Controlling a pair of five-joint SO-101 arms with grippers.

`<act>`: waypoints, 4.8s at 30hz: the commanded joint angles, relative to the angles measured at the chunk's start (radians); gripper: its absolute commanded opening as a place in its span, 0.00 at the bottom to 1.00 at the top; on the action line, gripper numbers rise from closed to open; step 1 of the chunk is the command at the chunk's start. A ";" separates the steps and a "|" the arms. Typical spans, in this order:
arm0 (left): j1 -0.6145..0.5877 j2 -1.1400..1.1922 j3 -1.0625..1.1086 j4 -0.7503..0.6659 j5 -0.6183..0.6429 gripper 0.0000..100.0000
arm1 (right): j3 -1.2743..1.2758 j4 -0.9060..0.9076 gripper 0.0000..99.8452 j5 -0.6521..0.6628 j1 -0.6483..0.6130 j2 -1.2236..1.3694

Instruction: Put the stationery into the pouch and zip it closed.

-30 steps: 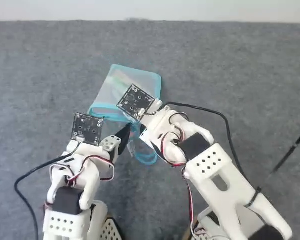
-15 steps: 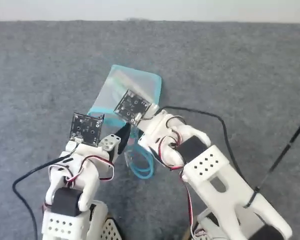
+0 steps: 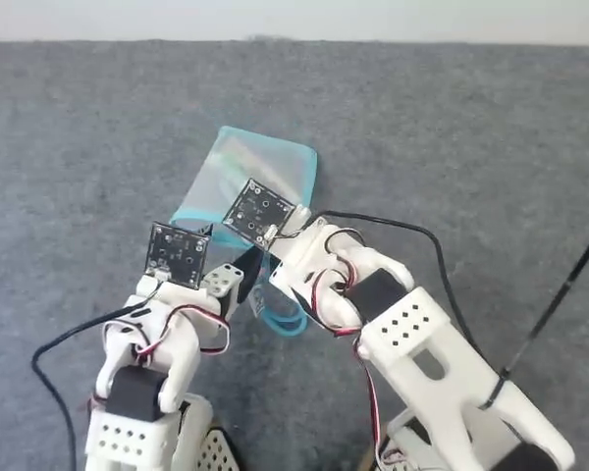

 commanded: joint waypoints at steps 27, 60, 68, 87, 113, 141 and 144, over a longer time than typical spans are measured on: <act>-0.149 -0.011 0.013 -0.100 -0.044 0.24 | 0.032 0.087 0.01 0.012 0.008 -0.303; -0.428 -0.003 0.024 -0.123 0.008 0.24 | -0.158 -0.050 0.19 -0.144 -0.168 0.460; -0.425 -0.009 0.042 -0.127 0.008 0.24 | -0.493 -0.039 0.19 -0.135 0.087 0.759; -0.422 -0.005 0.044 -0.127 0.008 0.24 | -0.678 0.232 0.19 -0.138 0.243 0.644; -0.422 -0.005 0.062 -0.150 0.006 0.24 | -0.193 0.430 0.18 -0.069 -0.077 0.515; -0.425 -0.006 0.081 -0.173 0.006 0.24 | -0.043 -0.007 0.23 -0.107 -0.211 0.371; -0.425 -0.006 0.081 -0.172 0.006 0.24 | -0.083 -0.001 0.20 -0.107 -0.174 0.455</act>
